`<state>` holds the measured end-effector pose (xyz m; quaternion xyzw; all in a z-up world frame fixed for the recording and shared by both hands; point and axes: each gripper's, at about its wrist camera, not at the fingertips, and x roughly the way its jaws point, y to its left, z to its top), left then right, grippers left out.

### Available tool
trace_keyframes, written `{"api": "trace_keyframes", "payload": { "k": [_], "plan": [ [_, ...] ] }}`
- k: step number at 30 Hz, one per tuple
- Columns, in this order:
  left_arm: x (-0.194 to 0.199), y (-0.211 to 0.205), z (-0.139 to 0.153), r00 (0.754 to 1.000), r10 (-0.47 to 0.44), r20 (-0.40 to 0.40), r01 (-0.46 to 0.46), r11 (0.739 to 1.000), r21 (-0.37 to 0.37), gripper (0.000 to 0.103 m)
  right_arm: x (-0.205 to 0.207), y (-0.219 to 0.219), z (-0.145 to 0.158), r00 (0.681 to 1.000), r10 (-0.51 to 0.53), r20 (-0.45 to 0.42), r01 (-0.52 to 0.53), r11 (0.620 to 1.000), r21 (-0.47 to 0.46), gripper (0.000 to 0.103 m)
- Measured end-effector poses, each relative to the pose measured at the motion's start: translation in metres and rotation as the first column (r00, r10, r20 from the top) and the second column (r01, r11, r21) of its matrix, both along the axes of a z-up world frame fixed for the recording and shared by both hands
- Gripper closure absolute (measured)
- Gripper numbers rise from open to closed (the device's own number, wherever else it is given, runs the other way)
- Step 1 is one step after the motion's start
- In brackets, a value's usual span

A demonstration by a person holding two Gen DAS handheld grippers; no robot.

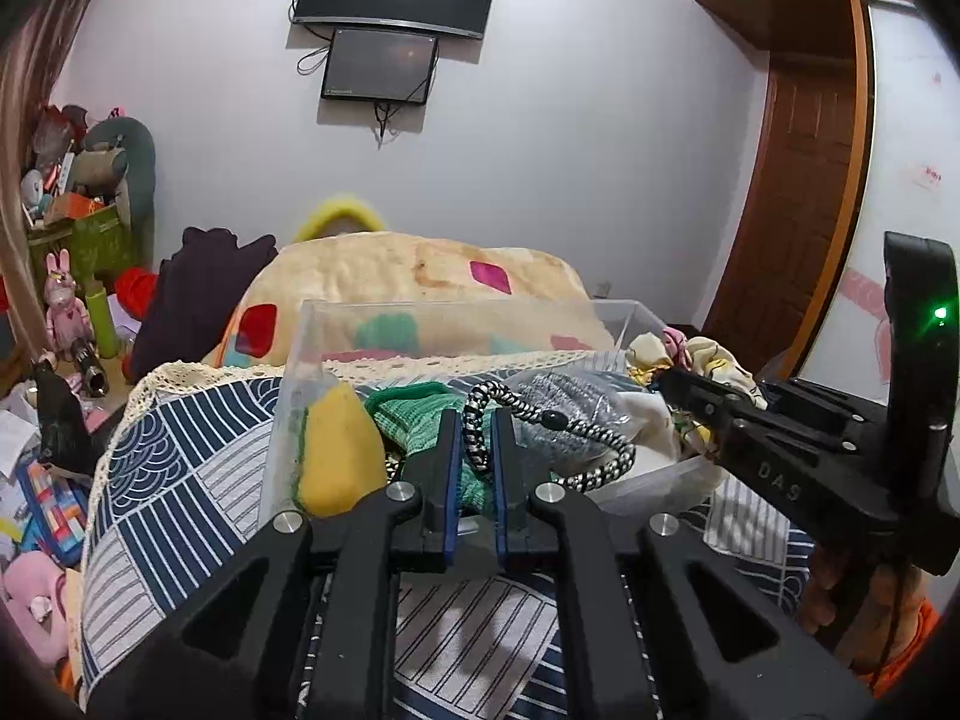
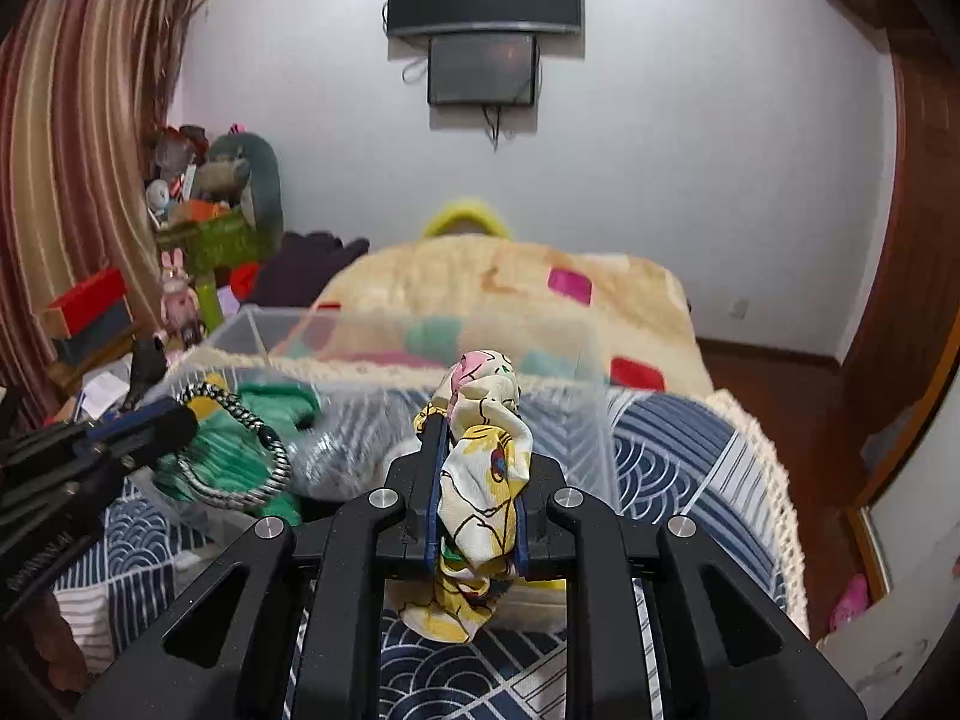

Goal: Organize soft objects
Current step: 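Lower the scrunchie and bracelet into the clear box and open both grippers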

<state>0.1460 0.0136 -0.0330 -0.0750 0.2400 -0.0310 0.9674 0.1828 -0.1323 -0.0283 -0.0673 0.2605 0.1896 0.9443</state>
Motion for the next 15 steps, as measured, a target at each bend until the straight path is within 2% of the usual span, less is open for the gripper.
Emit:
{"api": "trace_keyframes", "payload": {
  "k": [2, 4, 6, 8, 9, 12, 15],
  "plan": [
    [-0.001, -0.002, 0.0, 1.0, 0.004, -0.001, -0.004, 1.0, 0.021, 0.093, 0.0, 0.0, -0.001, 1.0, 0.0, -0.002, 0.0, 1.0, -0.008, 0.083],
    [-0.002, -0.004, 0.0, 1.0, 0.01, -0.004, -0.01, 0.999, 0.035, 0.083, -0.002, -0.001, 0.0, 1.0, -0.005, 0.007, 0.005, 1.0, -0.017, 0.08],
    [-0.005, -0.003, 0.0, 1.0, 0.017, -0.003, -0.017, 0.999, 0.031, 0.071, -0.003, 0.001, 0.002, 1.0, -0.007, 0.007, 0.007, 0.999, -0.032, 0.07],
    [-0.007, -0.001, 0.0, 1.0, 0.009, -0.007, -0.009, 1.0, 0.016, 0.063, -0.003, 0.0, 0.001, 1.0, -0.015, 0.008, 0.016, 0.999, -0.04, 0.053],
    [-0.008, 0.0, 0.0, 1.0, 0.005, -0.01, -0.005, 1.0, 0.007, 0.059, -0.004, 0.0, 0.001, 1.0, -0.023, 0.014, 0.023, 0.999, -0.042, 0.051],
    [-0.013, 0.0, 0.002, 1.0, -0.007, -0.015, 0.007, 1.0, -0.001, 0.054, -0.006, -0.005, 0.003, 1.0, -0.021, 0.011, 0.021, 0.999, -0.033, 0.047],
    [-0.018, 0.001, 0.005, 1.0, -0.006, -0.005, 0.006, 1.0, -0.005, 0.047, -0.007, -0.009, 0.007, 1.0, -0.023, 0.017, 0.023, 0.999, -0.024, 0.036]
  ]
}}
